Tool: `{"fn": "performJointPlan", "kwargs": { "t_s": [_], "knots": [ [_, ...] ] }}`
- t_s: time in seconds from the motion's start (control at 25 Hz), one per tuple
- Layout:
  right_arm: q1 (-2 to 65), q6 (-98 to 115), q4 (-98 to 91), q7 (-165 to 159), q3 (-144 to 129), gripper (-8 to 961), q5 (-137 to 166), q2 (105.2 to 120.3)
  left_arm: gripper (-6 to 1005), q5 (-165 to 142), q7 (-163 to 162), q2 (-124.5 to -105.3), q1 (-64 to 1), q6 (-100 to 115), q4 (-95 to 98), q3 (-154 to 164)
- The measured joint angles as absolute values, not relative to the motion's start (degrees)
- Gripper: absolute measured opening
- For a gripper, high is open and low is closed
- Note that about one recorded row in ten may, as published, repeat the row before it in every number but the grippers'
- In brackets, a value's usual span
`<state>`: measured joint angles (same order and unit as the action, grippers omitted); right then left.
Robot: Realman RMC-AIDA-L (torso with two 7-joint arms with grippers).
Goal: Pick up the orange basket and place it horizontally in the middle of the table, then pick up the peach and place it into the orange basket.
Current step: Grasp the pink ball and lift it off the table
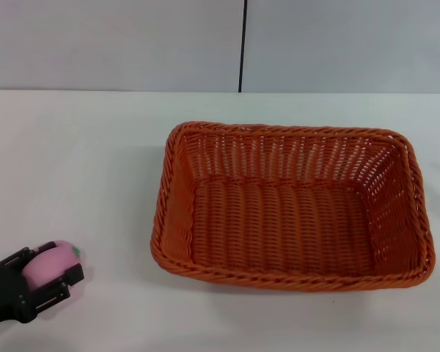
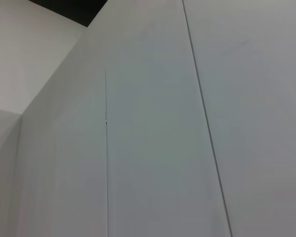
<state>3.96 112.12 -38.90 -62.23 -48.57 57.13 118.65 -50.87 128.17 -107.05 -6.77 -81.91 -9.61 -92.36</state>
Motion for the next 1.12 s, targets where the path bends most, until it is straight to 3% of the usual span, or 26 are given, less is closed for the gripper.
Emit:
{"fn": "performJointPlan", "kwargs": {
  "t_s": [0.16, 0.6, 0.92, 1.12],
  "knots": [
    [4.0, 111.9, -38.4, -62.2, -47.8, 486, 58.5, 118.65, 826, -51.0, 128.0, -107.30, -6.8, -81.6, -9.6, -93.0],
    [4.0, 111.9, -37.2, -62.1, -47.0, 488, 58.8, 118.45, 383, -51.4, 128.4, -108.51, -5.7, -82.3, -10.1, -101.1],
    [4.0, 112.2, -37.1, -62.1, -46.1, 489, 59.4, 118.38, 309, -51.1, 126.3, -108.82, -6.1, -91.1, -10.6, -107.7],
    [3.8, 112.3, -36.5, -62.1, -44.4, 490, 59.5, 118.64, 270, -51.3, 118.8, -110.78, -6.5, -97.8, -16.9, -111.7]
  ]
}}
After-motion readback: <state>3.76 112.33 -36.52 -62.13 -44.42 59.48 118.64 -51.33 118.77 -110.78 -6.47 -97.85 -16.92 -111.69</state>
